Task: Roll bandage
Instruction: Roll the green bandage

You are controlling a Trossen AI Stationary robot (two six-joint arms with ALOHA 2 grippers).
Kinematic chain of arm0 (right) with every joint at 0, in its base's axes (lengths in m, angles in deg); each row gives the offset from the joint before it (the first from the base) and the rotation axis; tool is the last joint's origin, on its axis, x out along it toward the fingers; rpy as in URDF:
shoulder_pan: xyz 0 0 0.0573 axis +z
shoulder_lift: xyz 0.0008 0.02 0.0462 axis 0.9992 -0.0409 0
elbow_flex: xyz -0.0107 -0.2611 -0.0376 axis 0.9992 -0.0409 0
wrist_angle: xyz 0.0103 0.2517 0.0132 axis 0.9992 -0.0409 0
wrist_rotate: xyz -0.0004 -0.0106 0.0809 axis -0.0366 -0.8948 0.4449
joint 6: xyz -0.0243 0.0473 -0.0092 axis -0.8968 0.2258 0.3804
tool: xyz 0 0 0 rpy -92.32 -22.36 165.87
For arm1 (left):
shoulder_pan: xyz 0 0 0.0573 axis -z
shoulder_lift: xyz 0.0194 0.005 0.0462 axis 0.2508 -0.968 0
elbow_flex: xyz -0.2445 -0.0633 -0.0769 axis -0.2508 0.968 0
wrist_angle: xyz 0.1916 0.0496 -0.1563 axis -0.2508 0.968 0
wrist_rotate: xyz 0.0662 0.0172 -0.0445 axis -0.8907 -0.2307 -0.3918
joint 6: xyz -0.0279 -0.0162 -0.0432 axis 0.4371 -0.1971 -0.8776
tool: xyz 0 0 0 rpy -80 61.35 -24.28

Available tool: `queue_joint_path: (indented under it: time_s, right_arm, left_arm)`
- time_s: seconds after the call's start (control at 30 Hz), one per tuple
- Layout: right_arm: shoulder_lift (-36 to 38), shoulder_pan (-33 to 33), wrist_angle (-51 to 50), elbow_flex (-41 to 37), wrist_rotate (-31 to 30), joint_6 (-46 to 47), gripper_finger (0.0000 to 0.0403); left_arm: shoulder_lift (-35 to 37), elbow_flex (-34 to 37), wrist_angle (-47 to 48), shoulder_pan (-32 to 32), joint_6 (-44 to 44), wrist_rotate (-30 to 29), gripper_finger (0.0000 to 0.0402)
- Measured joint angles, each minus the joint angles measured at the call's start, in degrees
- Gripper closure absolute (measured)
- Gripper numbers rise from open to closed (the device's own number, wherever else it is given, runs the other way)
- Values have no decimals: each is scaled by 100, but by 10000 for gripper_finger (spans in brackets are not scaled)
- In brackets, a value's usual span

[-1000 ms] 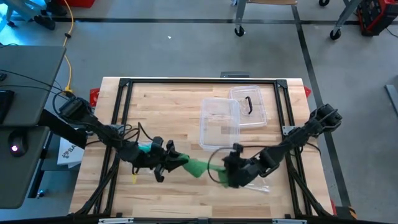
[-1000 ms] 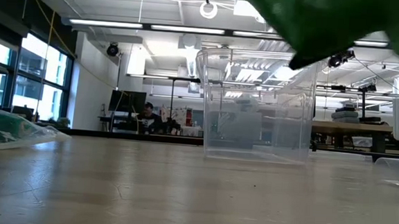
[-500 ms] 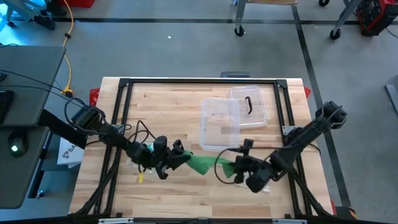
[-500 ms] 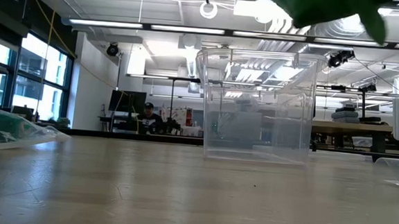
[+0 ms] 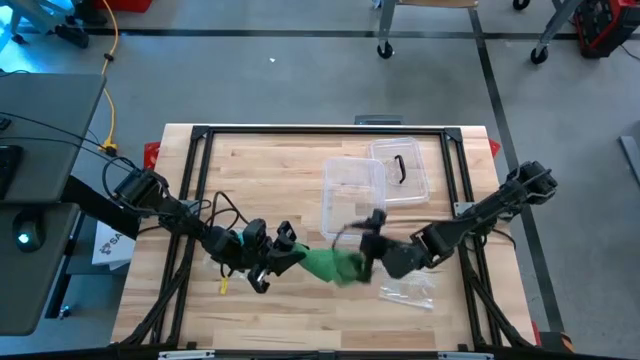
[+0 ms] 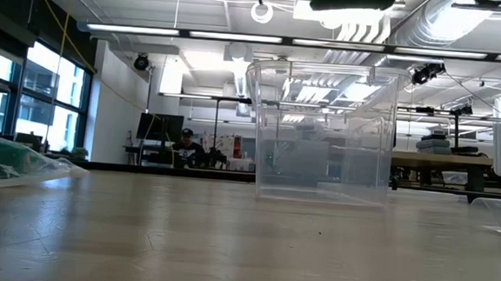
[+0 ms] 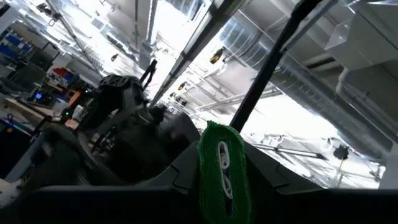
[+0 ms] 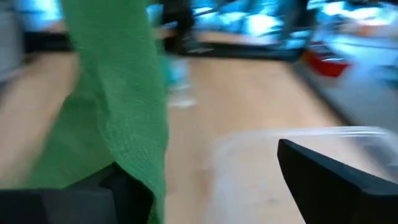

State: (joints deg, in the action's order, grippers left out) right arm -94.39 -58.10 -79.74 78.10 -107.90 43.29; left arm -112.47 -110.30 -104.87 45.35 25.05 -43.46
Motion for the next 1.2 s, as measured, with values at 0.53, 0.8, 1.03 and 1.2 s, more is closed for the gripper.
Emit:
queue_joint_path:
  time_s: [0.53,0.8,1.03,1.2]
  right_arm:
    - [-440,530,1210,0,-2003,-3245,93]
    - [-109,805,1980,0,-964,-2437,93]
    - [-40,681,1955,0,1230,-1566,93]
    - [-40,1277,2050,0,-1849,-2160,93]
  left_arm:
    - [0,-247,-1,79,1134,35,332]
    - [0,-247,29,137,1397,113,332]
    - [-15,-247,149,169,1451,139,332]
    - [-15,-247,140,168,1510,-17,332]
